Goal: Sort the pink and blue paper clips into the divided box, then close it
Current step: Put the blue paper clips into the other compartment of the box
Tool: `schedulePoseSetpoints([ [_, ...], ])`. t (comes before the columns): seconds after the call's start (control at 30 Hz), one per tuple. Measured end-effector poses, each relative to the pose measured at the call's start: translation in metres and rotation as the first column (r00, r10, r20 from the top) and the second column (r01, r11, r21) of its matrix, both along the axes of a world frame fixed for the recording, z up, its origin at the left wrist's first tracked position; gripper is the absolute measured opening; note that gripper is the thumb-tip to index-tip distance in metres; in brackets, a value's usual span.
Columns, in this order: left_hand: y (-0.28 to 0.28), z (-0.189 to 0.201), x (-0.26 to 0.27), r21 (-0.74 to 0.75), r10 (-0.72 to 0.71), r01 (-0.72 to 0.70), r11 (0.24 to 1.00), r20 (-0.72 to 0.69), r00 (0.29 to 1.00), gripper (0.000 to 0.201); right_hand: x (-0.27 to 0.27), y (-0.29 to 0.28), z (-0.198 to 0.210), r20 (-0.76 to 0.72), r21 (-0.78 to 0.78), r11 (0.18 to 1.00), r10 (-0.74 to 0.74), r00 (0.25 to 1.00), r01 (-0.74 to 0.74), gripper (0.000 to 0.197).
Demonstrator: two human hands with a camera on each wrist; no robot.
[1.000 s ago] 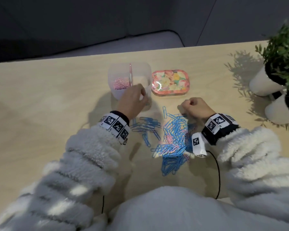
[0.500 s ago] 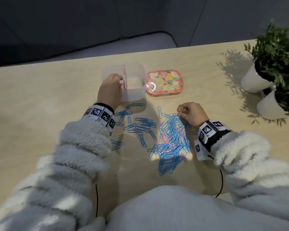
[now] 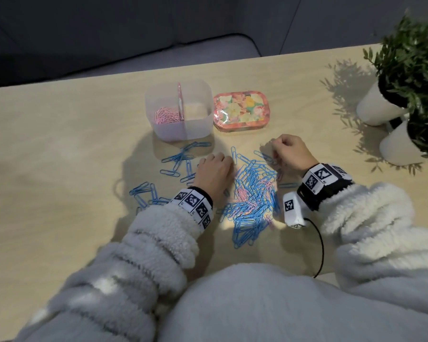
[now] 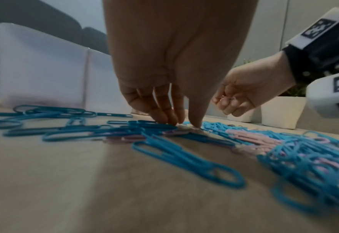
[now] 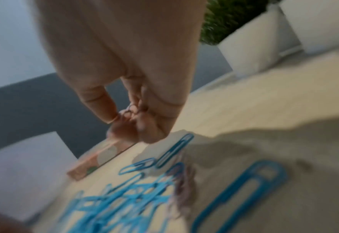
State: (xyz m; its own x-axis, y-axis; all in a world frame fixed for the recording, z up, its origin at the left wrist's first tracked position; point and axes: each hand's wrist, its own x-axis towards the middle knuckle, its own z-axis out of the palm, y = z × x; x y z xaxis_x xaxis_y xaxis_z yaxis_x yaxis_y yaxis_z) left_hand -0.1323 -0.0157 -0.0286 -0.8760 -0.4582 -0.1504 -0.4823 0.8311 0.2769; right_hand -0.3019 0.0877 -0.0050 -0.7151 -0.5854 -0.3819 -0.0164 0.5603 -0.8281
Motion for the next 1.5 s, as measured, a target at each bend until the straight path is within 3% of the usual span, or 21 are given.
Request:
schedulePoseSetpoints([
  [0.07,-0.003,0.000,-0.003,0.017,0.045,-0.045,0.999,0.017,0.999,0.028,0.010,-0.002,0.003,0.275,-0.142,0.987,-0.030,0.961,0.071,0.022],
  [0.17,-0.011,-0.001,0.003,0.052,0.081,-0.082,0.995,0.022,0.996,0.023,0.013,-0.004,-0.003,0.384,-0.186,0.982,0.048,0.922,0.027,0.025],
  [0.3,-0.013,0.001,0.012,0.010,0.099,-0.100,0.995,0.059,0.993,0.023,0.029,-0.008,-0.015,0.303,-0.103,0.992,0.102,0.948,-0.073,0.018],
  [0.37,-0.010,0.002,0.010,-0.029,0.100,-0.098,0.995,0.075,0.992,0.027,0.037,-0.012,-0.020,0.072,-0.010,0.970,0.242,0.968,-0.242,0.010],
  [0.43,-0.006,0.008,0.005,-0.056,0.089,-0.085,0.995,0.085,0.992,0.029,0.038,-0.016,-0.030,-0.198,0.254,0.863,0.488,0.850,-0.437,0.014],
  [0.47,-0.005,0.011,0.002,-0.063,0.067,-0.060,0.996,0.112,0.991,0.027,0.039,-0.016,-0.033,-0.273,0.385,0.801,0.574,0.772,-0.459,0.017],
  [0.5,-0.003,0.013,-0.001,-0.065,0.040,-0.030,0.997,0.153,0.987,0.028,0.039,-0.016,-0.035,-0.302,0.443,0.778,0.598,0.743,-0.446,0.019],
  [0.6,-0.002,0.019,-0.006,-0.068,0.010,0.004,0.998,0.203,0.979,0.032,0.036,-0.011,-0.032,-0.274,0.432,0.776,0.599,0.752,-0.460,0.018],
  [0.67,-0.004,0.018,-0.008,-0.016,0.015,-0.013,1.000,0.138,0.990,0.027,0.034,-0.004,-0.023,-0.211,0.404,0.762,0.617,0.758,-0.507,0.010],
  [0.8,-0.005,0.016,-0.009,0.311,0.108,-0.067,0.948,-0.116,0.987,0.020,0.034,0.022,-0.005,-0.186,0.268,0.781,0.617,0.765,-0.564,0.027],
  [0.93,-0.005,0.007,-0.013,0.440,0.199,-0.138,0.887,-0.095,0.975,0.021,0.028,0.049,-0.005,-0.147,0.271,0.791,0.597,0.788,-0.549,0.008],
  [1.03,0.000,0.002,-0.016,0.432,0.220,-0.168,0.886,-0.072,0.973,0.019,0.004,0.064,-0.008,-0.298,0.330,0.900,0.386,0.873,-0.285,0.014],
  [1.13,0.005,-0.002,-0.013,0.355,0.180,-0.149,0.923,-0.055,0.982,0.021,-0.011,0.072,-0.003,-0.382,0.460,0.880,0.314,0.869,-0.117,0.023],
  [1.23,0.007,-0.005,-0.013,0.318,0.149,-0.127,0.940,-0.045,0.988,0.018,-0.015,0.069,-0.005,-0.383,0.543,0.824,0.414,0.826,-0.162,0.027],
  [1.5,0.003,0.005,-0.004,0.306,0.125,-0.094,0.947,-0.084,0.989,0.013,-0.006,0.056,-0.006,-0.354,0.523,0.765,0.596,0.720,-0.377,0.031],
])
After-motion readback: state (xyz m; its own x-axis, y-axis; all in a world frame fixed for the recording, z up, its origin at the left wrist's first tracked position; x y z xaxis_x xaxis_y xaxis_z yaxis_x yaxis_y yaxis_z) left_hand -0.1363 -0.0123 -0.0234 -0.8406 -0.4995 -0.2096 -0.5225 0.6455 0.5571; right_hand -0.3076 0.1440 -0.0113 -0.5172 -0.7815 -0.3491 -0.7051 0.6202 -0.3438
